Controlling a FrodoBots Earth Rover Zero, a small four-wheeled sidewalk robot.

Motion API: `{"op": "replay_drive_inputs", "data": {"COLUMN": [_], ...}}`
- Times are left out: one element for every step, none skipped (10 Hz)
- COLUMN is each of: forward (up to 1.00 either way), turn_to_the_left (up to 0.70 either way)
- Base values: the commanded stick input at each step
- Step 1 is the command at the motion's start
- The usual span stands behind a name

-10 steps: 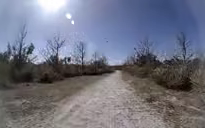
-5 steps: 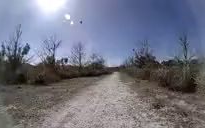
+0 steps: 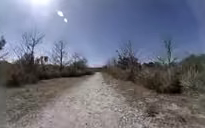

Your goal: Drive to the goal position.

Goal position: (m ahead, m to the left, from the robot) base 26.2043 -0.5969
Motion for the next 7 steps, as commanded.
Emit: {"op": "replay_drive_inputs", "data": {"forward": [0.70,0.70,0.70,0.70,0.70,0.70,0.70], "turn_to_the_left": [0.00,0.00,0.00,0.00,0.00,0.00,0.00]}}
